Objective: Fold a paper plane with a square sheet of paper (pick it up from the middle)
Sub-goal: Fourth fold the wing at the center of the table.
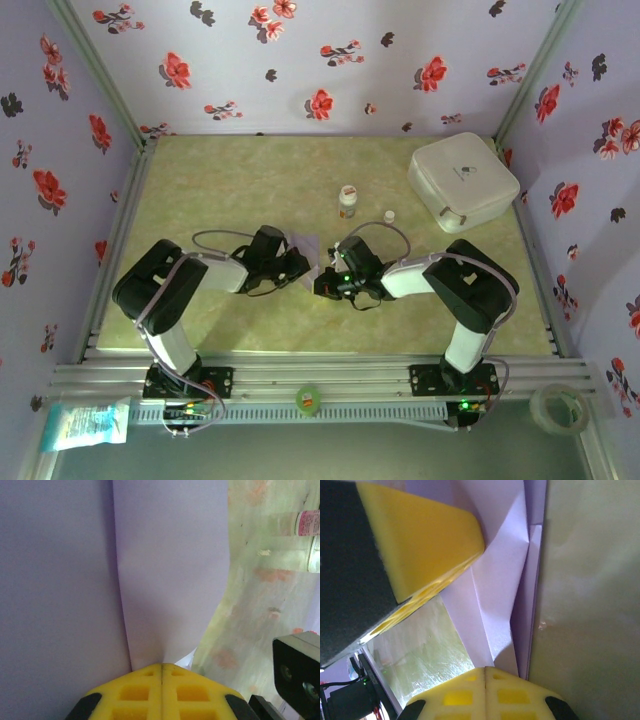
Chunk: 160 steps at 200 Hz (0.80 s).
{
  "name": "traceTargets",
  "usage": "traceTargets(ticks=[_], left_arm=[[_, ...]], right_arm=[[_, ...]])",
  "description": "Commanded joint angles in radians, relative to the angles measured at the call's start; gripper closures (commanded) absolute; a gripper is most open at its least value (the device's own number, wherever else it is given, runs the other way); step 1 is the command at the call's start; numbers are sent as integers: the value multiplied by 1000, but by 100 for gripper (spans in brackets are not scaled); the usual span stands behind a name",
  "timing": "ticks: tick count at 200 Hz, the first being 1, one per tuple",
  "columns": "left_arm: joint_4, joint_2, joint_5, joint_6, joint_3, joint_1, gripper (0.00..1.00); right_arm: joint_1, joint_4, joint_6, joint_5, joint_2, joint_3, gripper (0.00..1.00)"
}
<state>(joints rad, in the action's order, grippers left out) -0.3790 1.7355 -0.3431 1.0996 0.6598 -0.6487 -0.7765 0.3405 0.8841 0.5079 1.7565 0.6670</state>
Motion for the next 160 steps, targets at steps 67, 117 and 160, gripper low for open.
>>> traceTargets(ticks=[67,117,160], left_arm=[[98,74,60,-31,98,47,95],[168,117,62,-73,164,86,95],[200,125,57,-82,165,90,96]], right_arm=[[8,-126,-23,-37,42,-24,100],[10,-158,-40,-38,39,-21,100],[18,-151,-32,-20,15,-5,100]])
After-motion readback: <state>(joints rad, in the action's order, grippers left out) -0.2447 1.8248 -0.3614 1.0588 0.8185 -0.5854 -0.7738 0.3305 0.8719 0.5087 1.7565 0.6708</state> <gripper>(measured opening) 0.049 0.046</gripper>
